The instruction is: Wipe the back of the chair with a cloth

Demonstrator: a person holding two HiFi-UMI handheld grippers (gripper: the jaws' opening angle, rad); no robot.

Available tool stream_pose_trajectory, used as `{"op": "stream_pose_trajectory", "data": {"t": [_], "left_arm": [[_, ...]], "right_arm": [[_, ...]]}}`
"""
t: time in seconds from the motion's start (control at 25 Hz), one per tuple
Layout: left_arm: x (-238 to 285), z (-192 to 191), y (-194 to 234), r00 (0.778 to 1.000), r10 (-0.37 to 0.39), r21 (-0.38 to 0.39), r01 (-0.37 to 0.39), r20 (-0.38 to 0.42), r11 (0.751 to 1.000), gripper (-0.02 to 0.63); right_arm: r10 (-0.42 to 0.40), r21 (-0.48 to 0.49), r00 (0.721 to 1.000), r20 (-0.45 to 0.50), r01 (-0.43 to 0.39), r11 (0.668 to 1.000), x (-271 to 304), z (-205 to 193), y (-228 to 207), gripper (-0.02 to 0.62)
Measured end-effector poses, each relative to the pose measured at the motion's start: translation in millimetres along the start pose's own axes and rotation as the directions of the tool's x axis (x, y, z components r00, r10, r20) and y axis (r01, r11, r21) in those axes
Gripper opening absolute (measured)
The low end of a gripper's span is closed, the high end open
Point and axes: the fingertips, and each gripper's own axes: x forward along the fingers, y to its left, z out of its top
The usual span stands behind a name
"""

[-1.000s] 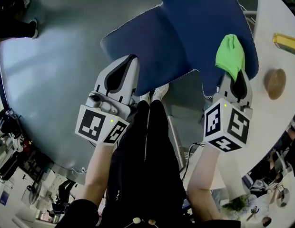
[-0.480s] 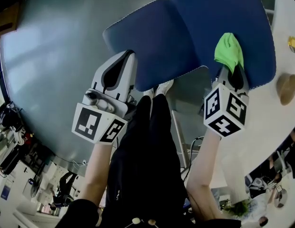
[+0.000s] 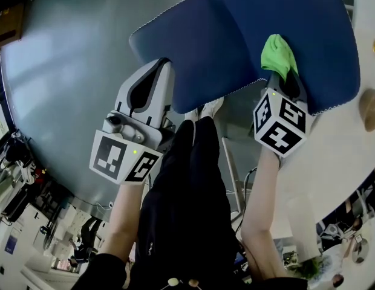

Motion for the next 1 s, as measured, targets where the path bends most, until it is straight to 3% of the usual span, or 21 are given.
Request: {"op": "stream_pose_trajectory", "data": {"t": [0.12, 0.32, 1.0], "left_arm": [[-4, -4, -2, 1.000, -0.006, 0.005, 0.006, -0.009, 1.000, 0.006], [-11, -13, 2, 1.000, 0.001, 0.012, -0.001, -0.022, 1.000, 0.006], [-12, -27, -4, 1.000, -0.017, -0.008, 0.017, -0.004, 1.000, 0.006]], "right_arm": [[-0.005, 0.013, 1.000, 0.003, 0.005, 1.000, 6, -6, 4, 0.051], [-0.013, -0.064, 1.000, 0.006, 0.014, 0.998, 15, -14, 12, 0.051], [0.050, -0.036, 0.999, 0.007, -0.050, 0.998, 31, -29, 33, 0.049]]}}
